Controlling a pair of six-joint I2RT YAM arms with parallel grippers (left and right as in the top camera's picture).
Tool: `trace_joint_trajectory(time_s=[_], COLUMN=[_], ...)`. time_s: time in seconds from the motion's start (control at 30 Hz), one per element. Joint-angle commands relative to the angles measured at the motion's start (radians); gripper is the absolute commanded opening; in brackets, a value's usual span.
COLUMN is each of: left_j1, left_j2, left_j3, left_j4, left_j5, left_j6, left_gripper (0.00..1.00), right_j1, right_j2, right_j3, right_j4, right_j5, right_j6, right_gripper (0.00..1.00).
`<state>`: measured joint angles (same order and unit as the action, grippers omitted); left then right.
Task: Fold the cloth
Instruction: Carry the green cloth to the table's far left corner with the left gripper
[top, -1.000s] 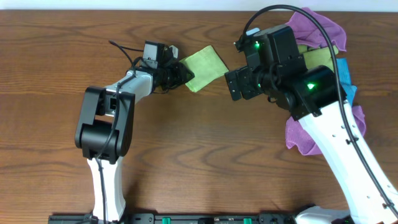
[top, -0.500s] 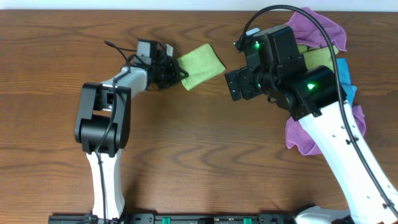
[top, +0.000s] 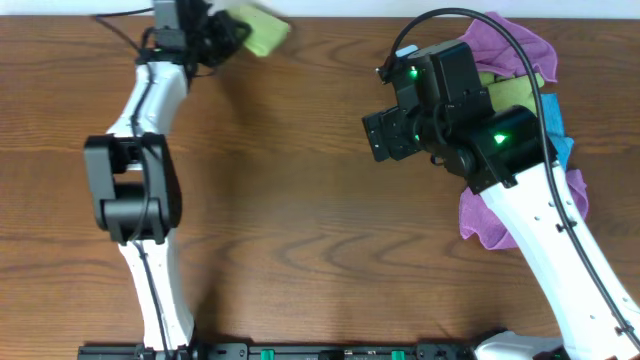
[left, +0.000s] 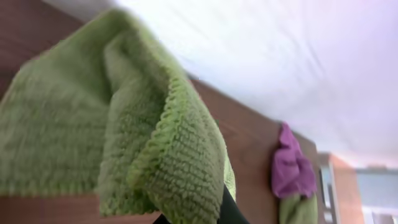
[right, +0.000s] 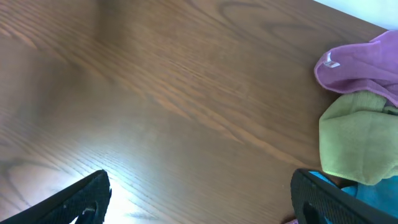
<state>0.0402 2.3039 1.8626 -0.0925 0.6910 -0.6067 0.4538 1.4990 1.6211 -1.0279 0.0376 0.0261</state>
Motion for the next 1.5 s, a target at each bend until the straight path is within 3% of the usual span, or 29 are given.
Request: trace_joint_trajectory(time_s=[0.0, 0.43, 0.9, 1.07, 1.33, 1.47], left_j1=[0.074, 0.273, 0.274, 0.274, 0.274, 0.276], left_j2=[-0.01, -0.003, 0.144, 0.228, 0.26, 0.26], left_j3=[0.018, 0.018, 0.018, 0.018, 0.018, 0.018], left_j4=[-0.011, 0.038, 0.223, 0.266, 0.247, 0.161], left_j5=[-0.052, -0.133, -0.171, -0.105, -0.049, -0.037], left_j6=[-0.006, 0.051, 0.019, -0.072, -0.097, -0.082], left_gripper=[0.06, 0.06, 0.06, 0.06, 0.06, 0.06], right_j1=[-0.01, -0.01, -0.01, -0.01, -0.01, -0.01], right_j2=[0.005, 0.005, 0.005, 0.005, 0.005, 0.005], right_j3=[0.003, 0.003, 0.003, 0.003, 0.003, 0.003], right_j4=[-0.001, 0.008, 0.06, 0.069, 0.075, 0.076], right_j5=[0.015, 0.038, 0.038, 0.038, 0.038, 0.038], right_j6=[0.01, 0.011, 0.011, 0.011, 0.011, 0.014], right_gripper=[0.92, 0.93, 0.93, 0.93, 0.93, 0.93])
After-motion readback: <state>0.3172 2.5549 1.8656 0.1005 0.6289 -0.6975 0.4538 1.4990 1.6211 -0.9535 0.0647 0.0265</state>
